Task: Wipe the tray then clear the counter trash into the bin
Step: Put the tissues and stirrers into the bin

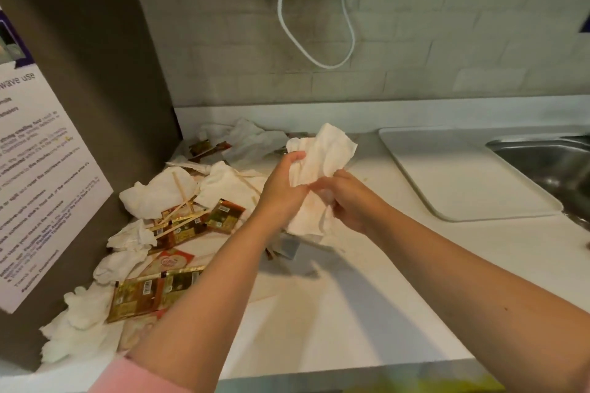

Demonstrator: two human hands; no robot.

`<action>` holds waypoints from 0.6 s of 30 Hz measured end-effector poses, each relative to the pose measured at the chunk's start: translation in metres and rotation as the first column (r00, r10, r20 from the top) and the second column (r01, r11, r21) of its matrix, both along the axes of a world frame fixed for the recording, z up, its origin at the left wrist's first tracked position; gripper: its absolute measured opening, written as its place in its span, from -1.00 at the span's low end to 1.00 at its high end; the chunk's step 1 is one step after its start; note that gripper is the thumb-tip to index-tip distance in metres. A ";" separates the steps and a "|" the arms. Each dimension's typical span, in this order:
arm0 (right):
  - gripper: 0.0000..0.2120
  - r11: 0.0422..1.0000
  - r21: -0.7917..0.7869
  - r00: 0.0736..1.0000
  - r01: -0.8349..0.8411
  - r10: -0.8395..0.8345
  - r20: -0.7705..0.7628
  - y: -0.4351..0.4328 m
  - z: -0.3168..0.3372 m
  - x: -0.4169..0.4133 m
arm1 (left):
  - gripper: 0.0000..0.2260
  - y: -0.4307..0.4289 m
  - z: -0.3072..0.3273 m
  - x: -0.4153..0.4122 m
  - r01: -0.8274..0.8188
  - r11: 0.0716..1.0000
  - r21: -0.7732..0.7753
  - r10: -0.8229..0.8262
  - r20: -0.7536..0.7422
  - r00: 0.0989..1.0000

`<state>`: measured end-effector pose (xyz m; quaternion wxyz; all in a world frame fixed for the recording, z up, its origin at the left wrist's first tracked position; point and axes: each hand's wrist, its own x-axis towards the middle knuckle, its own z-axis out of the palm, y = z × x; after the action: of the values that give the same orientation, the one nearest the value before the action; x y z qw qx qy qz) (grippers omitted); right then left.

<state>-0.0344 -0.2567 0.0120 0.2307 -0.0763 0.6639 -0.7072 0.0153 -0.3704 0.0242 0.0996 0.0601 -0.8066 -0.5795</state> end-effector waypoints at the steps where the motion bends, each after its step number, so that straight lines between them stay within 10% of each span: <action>1: -0.79 1.000 0.010 1.000 -0.002 0.002 0.008 0.011 0.000 0.003 | -0.55 0.011 -0.002 0.003 0.011 1.000 -0.006 -0.011 -0.010 1.000; 18: -0.72 0.808 0.322 0.862 -0.492 0.403 0.307 0.263 -0.051 0.071 | -0.49 0.224 -0.063 0.087 0.209 0.948 -0.241 -0.181 0.135 0.974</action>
<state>0.0367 0.0068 -0.0385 0.4755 -0.1038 0.7235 -0.4895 0.1020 -0.1467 -0.0391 0.0038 -0.0012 -0.8803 -0.4744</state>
